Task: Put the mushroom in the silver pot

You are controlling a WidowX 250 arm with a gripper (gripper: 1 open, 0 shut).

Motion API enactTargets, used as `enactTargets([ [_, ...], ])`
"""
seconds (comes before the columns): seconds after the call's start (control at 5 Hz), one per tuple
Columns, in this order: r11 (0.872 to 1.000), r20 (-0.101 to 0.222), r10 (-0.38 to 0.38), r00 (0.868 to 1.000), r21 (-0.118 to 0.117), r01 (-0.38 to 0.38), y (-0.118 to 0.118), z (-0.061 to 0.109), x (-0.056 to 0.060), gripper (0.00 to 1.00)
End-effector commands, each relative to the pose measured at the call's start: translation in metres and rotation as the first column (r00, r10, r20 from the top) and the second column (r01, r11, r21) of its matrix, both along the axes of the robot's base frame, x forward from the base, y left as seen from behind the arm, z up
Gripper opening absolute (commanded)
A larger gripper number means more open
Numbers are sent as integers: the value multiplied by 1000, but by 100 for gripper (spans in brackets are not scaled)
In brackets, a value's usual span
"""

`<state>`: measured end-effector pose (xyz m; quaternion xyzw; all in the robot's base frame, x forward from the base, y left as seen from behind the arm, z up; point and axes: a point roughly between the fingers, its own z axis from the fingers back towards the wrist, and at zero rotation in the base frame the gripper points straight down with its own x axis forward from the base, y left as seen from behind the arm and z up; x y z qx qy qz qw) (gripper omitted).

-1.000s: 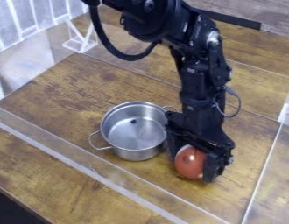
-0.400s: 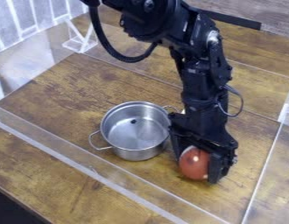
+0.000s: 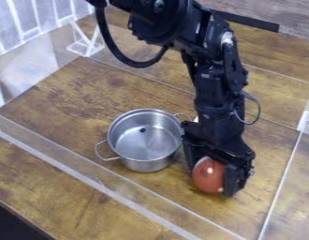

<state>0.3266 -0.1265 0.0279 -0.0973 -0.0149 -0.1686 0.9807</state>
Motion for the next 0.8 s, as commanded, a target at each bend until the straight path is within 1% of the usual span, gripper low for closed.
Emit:
enactTargets([
  [0.0, 1000, 7, -5, 1000, -14, 5, -1, 5, 2, 100],
  [0.2, 1000, 8, -4, 1000, -13, 4, 0, 5, 3, 0],
  [0.4, 1000, 11, -4, 1000, -8, 4, 3, 11, 2, 0],
  [0.6, 1000, 20, -3, 1000, 4, 3, 7, 26, 2, 0],
])
